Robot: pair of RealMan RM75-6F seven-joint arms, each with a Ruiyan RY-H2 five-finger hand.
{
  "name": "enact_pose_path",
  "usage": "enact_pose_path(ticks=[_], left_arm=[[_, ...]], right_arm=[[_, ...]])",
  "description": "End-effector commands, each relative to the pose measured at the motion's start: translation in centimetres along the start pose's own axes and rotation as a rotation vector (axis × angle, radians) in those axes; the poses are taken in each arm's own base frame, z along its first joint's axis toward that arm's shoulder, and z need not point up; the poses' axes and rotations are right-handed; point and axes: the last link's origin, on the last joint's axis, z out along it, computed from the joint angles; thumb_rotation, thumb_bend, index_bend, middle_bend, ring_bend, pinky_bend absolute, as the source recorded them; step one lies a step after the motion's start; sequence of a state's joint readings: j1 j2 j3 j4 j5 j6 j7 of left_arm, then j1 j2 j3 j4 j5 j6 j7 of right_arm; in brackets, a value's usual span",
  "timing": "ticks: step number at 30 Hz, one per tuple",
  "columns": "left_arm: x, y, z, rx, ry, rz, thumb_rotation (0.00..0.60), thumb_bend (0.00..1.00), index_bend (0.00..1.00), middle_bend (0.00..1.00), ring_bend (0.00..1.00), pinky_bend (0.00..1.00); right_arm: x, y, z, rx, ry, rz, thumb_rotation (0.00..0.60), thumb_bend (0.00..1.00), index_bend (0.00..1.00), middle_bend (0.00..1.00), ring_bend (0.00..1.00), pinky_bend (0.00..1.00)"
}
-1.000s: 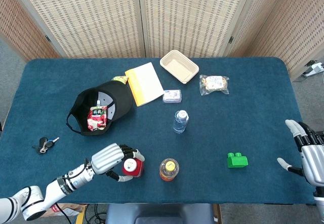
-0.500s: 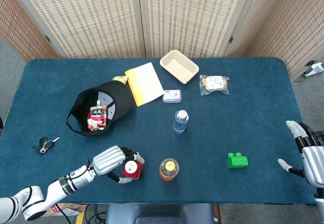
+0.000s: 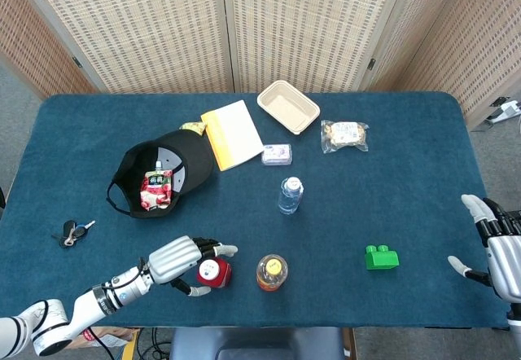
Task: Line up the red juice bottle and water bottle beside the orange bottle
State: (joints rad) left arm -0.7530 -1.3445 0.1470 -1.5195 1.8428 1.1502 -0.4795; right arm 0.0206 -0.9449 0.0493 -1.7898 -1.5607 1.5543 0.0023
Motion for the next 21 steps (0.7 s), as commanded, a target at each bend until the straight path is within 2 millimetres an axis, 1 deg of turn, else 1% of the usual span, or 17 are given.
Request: enact_pose_path(ticks=[1, 2, 4, 7, 15, 18, 21], left_arm=[[0.1, 0.0, -0.1, 0.004, 0.008, -0.001, 0.6, 0.22, 0.05, 0.12, 0.14, 0.29], [0.3, 0.0, -0.2, 0.006, 0.014, -0.001, 0.6, 0.22, 0.02, 0.1, 0.11, 0.27], [0.6, 0.1, -0.5, 0.012, 0.024, -0.003, 0.6, 0.22, 0.0, 0.06, 0.08, 0.25], [1.2, 0.2, -1.0, 0.025, 0.036, -0.01, 0.6, 0.22, 0.0, 0.01, 0.03, 0.22], [3.2, 0.4, -2.5, 0.062, 0.087, -0.021, 0.6, 0.22, 0.0, 0.0, 0.03, 0.2], [4.2, 0.0, -3.5, 0.109, 0.121, -0.013, 0.6, 0.22, 0.0, 0.0, 0.02, 0.2], [5.2, -0.7, -4.8, 0.17, 0.192, -0.028, 0.6, 0.22, 0.0, 0.0, 0.02, 0.2]], right_arm=[[0.0, 0.0, 0.0, 0.003, -0.002, 0.002, 0.6, 0.11, 0.0, 0.13, 0.08, 0.21], [-0.1, 0.0, 0.0, 0.005, -0.004, -0.001, 0.6, 0.11, 0.0, 0.13, 0.08, 0.21], [-0.1, 0.0, 0.0, 0.005, -0.005, -0.001, 0.6, 0.11, 0.0, 0.13, 0.08, 0.21], [0.0, 0.0, 0.0, 0.005, 0.001, 0.003, 0.6, 0.11, 0.0, 0.13, 0.08, 0.21], [0.0, 0.0, 0.3, 0.017, 0.002, 0.0, 0.6, 0.11, 0.0, 0.13, 0.08, 0.21], [-0.1, -0.1, 0.4, 0.024, -0.025, -0.002, 0.6, 0.11, 0.0, 0.13, 0.08, 0.21], [-0.3, -0.5, 0.8, 0.044, -0.059, 0.012, 0.6, 0.11, 0.0, 0.13, 0.08, 0.21]])
